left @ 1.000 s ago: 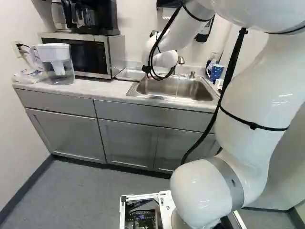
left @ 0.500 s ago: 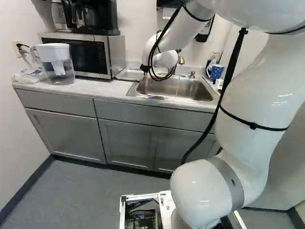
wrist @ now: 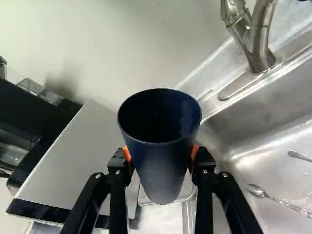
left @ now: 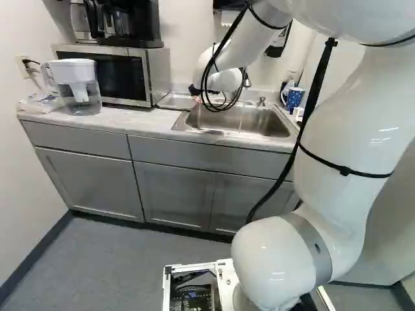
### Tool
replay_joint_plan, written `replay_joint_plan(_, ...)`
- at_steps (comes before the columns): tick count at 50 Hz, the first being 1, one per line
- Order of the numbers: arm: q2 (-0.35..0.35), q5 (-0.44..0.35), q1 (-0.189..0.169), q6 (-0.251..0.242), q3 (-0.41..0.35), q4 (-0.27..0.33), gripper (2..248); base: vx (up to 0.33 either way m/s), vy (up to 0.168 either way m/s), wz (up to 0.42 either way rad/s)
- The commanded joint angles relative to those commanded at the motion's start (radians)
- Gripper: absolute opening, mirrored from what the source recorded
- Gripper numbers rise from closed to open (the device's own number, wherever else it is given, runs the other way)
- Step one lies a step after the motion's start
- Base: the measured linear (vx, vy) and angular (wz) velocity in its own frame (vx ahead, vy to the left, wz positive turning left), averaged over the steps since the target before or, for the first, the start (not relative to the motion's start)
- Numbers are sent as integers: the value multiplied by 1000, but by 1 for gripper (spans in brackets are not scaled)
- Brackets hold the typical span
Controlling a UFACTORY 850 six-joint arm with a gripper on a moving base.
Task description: Rinse the cup and place it in the tray
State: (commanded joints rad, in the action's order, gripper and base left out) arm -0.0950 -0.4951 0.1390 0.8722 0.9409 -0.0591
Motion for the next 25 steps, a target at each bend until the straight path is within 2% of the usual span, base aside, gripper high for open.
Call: replay_joint_plan(25, 0, 0, 0, 263, 0, 0, 125, 0, 0, 0)
